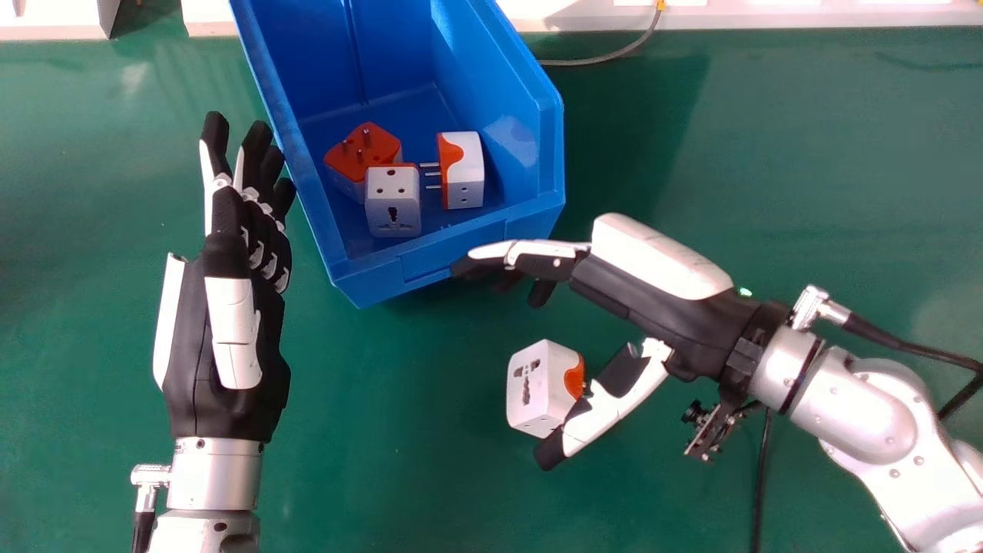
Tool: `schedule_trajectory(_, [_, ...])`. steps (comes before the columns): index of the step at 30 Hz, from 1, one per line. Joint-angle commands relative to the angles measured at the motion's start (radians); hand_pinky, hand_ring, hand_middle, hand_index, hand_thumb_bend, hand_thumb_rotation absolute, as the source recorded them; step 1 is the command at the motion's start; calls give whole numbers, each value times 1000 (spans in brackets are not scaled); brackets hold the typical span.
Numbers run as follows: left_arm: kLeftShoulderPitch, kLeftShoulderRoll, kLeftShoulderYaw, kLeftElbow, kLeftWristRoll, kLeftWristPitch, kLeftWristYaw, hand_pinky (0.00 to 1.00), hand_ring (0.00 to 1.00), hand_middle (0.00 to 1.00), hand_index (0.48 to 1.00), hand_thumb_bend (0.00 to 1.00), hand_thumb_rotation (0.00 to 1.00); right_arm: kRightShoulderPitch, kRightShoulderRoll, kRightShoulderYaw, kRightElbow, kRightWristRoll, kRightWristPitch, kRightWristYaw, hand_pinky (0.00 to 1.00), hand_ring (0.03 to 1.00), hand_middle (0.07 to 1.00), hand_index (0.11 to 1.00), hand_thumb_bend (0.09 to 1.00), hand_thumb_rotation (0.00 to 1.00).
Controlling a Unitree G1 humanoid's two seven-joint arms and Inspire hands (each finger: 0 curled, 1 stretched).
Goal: Pick all objects and put in blue box
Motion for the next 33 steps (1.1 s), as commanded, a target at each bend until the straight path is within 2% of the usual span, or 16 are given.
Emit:
schedule_trajectory(1, [-12,8,3,-18,-6,-11,-12,1000,1000,1000,1000,861,1000,-10,-2,6,7,-1,-8,-5,658,769,829,829,983,256])
schedule_trajectory(12, [-16,12,9,-12,-25,-11,-32,1000,1000,1000,1000,864,1000,-45,15,32,90,-24,-12,-13,671,780,838,833,993,263])
schedule_trajectory(22, [-23,14,14,-1,-33,-13,-41,1000,1000,1000,1000,872,1000,-54,22,51,128,-47,-32,-29,694,786,841,840,1000,271])
schedule_trajectory(33, [-24,13,21,0,-31,-12,-46,1000,1000,1000,1000,873,1000,-83,23,68,169,-78,-55,-51,716,800,849,840,1000,275])
